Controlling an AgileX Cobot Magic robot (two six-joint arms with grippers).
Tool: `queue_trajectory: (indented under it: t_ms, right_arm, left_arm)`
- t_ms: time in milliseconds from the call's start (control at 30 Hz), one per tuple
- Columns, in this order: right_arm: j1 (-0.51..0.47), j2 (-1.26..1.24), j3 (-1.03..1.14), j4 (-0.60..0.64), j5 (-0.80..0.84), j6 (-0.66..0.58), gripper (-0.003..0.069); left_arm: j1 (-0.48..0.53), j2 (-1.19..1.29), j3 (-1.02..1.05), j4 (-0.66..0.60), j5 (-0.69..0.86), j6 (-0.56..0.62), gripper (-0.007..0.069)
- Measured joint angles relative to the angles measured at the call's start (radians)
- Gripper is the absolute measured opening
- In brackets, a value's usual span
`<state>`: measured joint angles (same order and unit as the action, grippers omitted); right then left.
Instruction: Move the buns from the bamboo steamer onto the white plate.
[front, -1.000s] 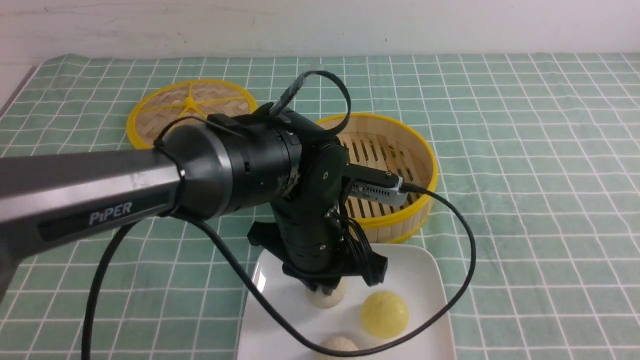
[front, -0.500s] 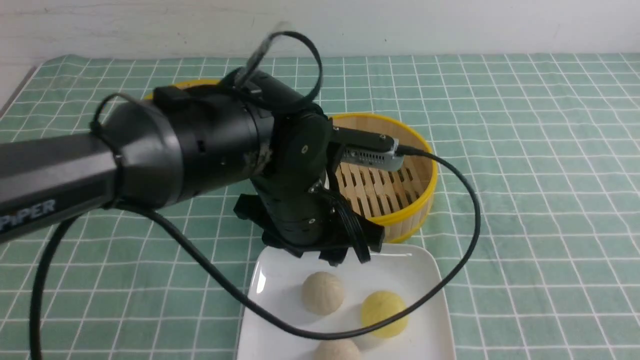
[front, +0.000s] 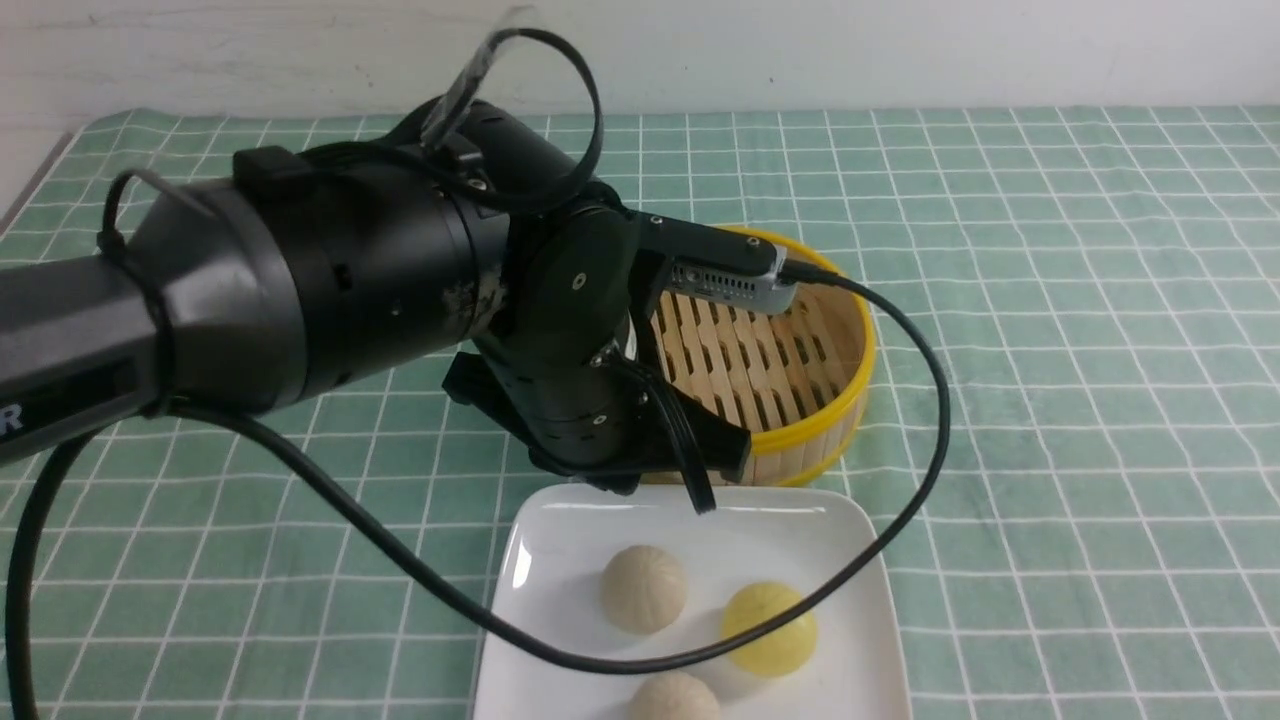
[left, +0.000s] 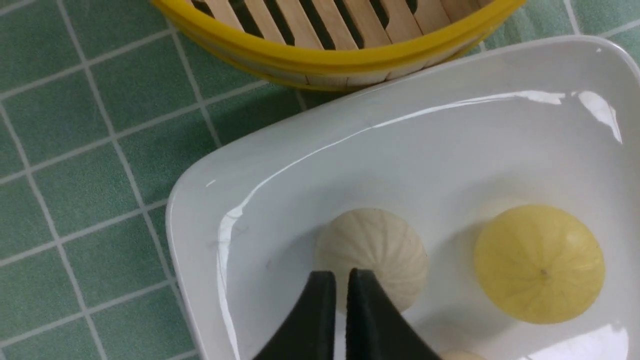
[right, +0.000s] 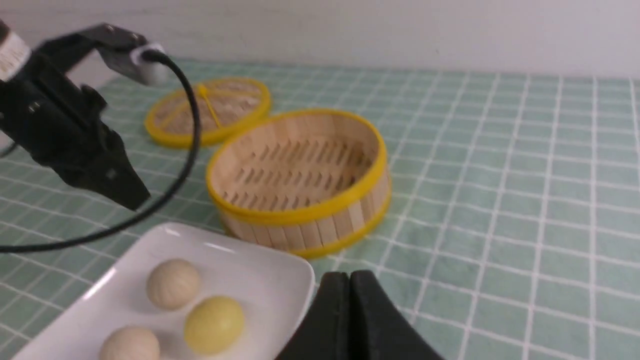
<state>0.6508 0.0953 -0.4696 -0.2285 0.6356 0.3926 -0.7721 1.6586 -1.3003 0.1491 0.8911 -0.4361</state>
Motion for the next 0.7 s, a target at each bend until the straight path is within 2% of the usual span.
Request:
queue_trajectory:
  t_ms: [200,300,433,600,700]
  right_arm:
    - [0.0,0.027,0.091,-0.003,-0.229,-0.002,-0.001]
    - [0.0,0.027,0.103,-0.002,-0.239,-0.021,-0.001]
    - [0.0,0.027,0.111,0.085,-0.23,-0.132,-0.001]
    - [0.0,0.027,0.111,0.27,-0.223,-0.327,-0.001]
    - [0.0,0.027,0.111,0.303,-0.224,-0.364,-0.001]
  left_arm:
    - [0.0,0.0,0.0,0.006,-0.001,0.0,0.0001]
    - [0.0,0.0,0.0,0.01,-0.001,0.0,0.0001]
    - [0.0,0.0,0.0,0.013,-0.003,0.0,0.0001]
    - [0.0,0.0,0.0,0.015,-0.003,0.0,0.0001]
    - [0.0,0.0,0.0,0.017,-0.003,0.0,0.0001]
